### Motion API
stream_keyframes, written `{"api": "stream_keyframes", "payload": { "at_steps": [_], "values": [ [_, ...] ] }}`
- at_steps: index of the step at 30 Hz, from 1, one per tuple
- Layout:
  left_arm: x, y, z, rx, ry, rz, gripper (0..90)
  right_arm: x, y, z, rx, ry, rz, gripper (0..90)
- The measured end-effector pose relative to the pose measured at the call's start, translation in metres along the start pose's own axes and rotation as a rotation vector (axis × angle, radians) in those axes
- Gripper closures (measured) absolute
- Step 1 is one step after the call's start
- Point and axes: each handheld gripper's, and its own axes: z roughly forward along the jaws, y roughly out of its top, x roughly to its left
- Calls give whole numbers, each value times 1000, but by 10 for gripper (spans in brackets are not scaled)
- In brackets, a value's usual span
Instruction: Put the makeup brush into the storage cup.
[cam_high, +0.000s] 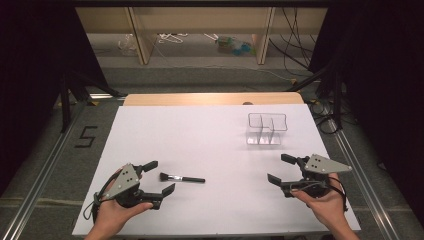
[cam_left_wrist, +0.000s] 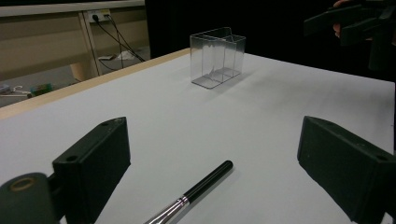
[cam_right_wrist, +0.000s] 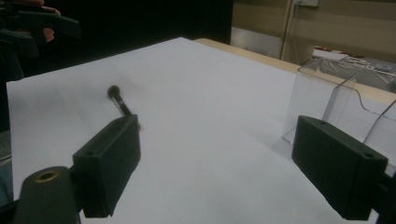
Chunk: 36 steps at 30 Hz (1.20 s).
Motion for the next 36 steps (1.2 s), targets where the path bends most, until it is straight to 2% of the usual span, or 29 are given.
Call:
{"api": "stream_keyframes", "payload": {
  "at_steps": [1,2,5,6,7,9,10,11,13,14,15,16,19,20,21,22,23,25,27,28,29,31,32,33,34,36],
  "values": [
    [0,1,2,8,-10,12,102,0,0,0,1,0,2,164],
    [1,3,2,35,-8,38,111,0,0,0,1,-1,3,164],
    [0,5,9,97,-22,76,131,-3,0,1,-22,-15,-4,165],
    [0,6,11,116,-38,96,141,-2,0,1,-9,-6,11,166],
    [0,6,13,137,-44,119,150,-2,-1,2,-30,-1,16,166],
    [0,7,19,195,-62,142,159,-2,-1,2,-23,-2,14,166],
    [1,7,22,224,-71,168,160,-2,-1,3,-26,-2,16,166],
    [1,7,26,234,-80,170,160,-2,0,2,-15,-11,9,166],
    [3,9,32,284,-101,194,161,-2,-1,3,-22,-1,20,166],
    [3,9,35,304,-119,199,162,-3,-1,2,-17,-17,4,166],
    [4,10,39,331,-135,214,170,-4,-1,2,-5,-17,-3,166],
    [6,11,42,366,-145,241,176,-2,-2,3,-6,1,28,166],
    [11,14,51,458,-166,307,204,-4,-1,3,-13,-14,1,166],
    [13,15,54,482,-172,312,225,-5,-1,1,16,-27,-2,166],
    [16,16,58,514,-180,326,241,-5,-2,4,-15,-12,4,166],
    [18,18,61,548,-182,356,255,-5,-2,4,-13,-22,-2,166],
    [20,19,65,569,-182,369,272,-5,-2,4,0,-20,-3,166],
    [24,22,72,637,-196,405,313,-5,-3,5,-13,-18,-5,166],
    [26,22,80,678,-219,399,332,-5,-3,5,-11,-19,-5,166],
    [28,24,83,706,-236,432,347,-4,-3,4,6,-10,20,166],
    [28,23,87,726,-243,431,352,-5,-3,4,3,-24,1,166],
    [29,21,93,757,-262,417,363,-6,-2,1,31,-31,-2,166],
    [32,23,95,799,-275,454,367,-6,-2,1,36,-26,5,166],
    [33,23,98,825,-282,467,371,-6,-4,4,2,-18,0,166],
    [35,22,100,841,-282,467,376,-5,-4,4,20,-12,23,166],
    [37,22,104,863,-283,467,394,-6,-4,4,14,-21,1,166]
  ]
}}
